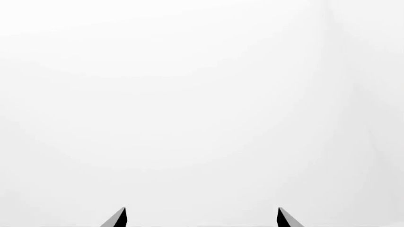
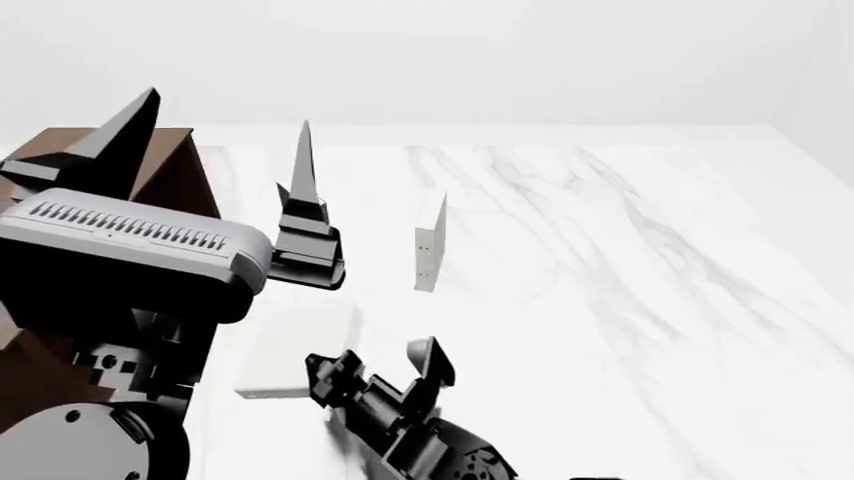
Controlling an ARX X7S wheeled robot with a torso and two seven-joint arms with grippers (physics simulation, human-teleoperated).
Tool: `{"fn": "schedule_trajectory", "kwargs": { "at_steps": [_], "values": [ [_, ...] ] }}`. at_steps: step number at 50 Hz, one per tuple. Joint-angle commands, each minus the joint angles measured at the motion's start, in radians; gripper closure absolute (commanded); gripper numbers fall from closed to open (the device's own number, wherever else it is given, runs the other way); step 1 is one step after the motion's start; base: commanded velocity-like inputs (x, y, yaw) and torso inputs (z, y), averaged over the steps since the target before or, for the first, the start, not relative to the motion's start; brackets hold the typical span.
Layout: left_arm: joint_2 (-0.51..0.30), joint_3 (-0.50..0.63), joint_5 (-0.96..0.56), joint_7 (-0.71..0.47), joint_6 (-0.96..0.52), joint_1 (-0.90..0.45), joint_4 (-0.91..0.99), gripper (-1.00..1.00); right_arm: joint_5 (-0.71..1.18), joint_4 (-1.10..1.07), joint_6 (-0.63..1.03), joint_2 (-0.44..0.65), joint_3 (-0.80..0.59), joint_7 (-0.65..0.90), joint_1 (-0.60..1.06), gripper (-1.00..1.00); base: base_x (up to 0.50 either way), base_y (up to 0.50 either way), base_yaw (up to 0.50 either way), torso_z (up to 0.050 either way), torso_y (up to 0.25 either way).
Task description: Pick up the book on the right and place it under the cabinet shelf.
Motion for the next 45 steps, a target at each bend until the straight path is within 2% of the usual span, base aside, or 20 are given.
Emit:
{"fn": "schedule_trajectory", "kwargs": {
  "at_steps": [1,31,32,45],
  "values": [
    [-0.006,0.005,0.001,-0.004,0.018,0.010,-0.009,-1.00,-0.038,0.007,-0.003,-0.005,0.000,-0.018,-0.010,1.00,0.00,0.00,0.00,0.000,0.011],
    [-0.029,-0.010,-0.037,-0.022,0.034,0.018,0.001,-1.00,-0.132,0.022,0.006,-0.005,0.001,0.052,-0.043,1.00,0.00,0.00,0.00,0.000,0.001],
    [-0.030,-0.010,-0.037,-0.022,0.036,0.019,0.001,-1.00,-0.134,0.022,0.006,-0.005,0.001,0.055,-0.043,-1.00,0.00,0.00,0.00,0.000,0.000],
    [-0.041,-0.018,-0.054,-0.034,0.048,0.028,0.010,-1.00,-0.172,0.014,-0.012,-0.005,0.001,0.084,-0.043,-1.00,0.00,0.00,0.00,0.000,0.001]
  ]
}}
